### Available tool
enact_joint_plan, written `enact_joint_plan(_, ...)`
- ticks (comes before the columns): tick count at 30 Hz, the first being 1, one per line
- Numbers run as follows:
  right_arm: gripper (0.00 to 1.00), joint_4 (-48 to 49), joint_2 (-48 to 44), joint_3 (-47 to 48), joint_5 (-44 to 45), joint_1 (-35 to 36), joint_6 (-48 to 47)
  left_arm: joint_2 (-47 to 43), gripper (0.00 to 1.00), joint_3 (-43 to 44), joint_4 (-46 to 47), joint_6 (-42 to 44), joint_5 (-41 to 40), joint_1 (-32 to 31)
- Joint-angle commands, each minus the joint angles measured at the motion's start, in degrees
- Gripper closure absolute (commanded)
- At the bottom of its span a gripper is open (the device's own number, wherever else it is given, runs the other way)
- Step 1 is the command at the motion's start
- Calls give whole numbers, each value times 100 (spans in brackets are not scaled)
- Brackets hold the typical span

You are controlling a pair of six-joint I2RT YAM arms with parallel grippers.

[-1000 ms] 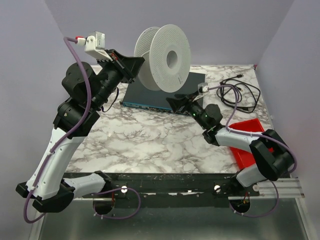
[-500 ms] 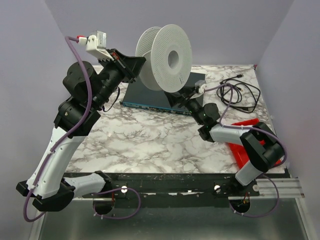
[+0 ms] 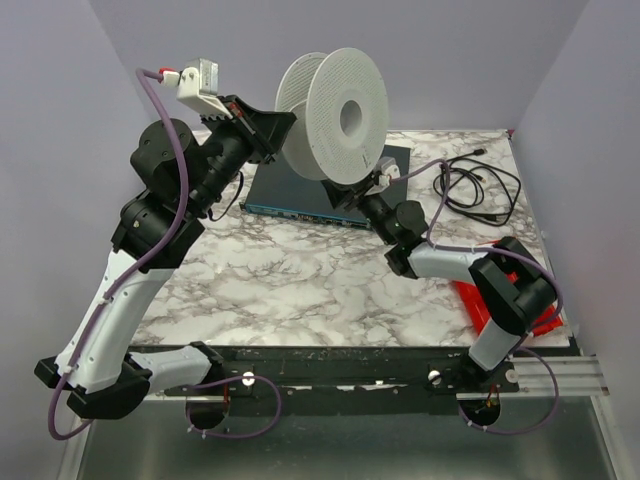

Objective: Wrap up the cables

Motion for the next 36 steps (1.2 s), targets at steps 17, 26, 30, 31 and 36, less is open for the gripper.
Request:
enact_joint_plan(17,63,625,402,292,928,168,-130,-38,100,359,433,-50,-156,-70)
enact_joint_plan(26,68,931,557,323,1201,285,-94,6,100,433,381,-50,-152,-65)
enact_joint_plan(30,68,1013,614,386,1298,283,-97,13,100,463,378,-50,-152,-63)
enact_joint_plan(31,68,1014,631,409,1298,284,-92,12,100,464,380,-57,-152,-62)
enact_joint_plan(36,68,1131,685,512,1398,297,-51,30,100,493,374,-111,-204,-66)
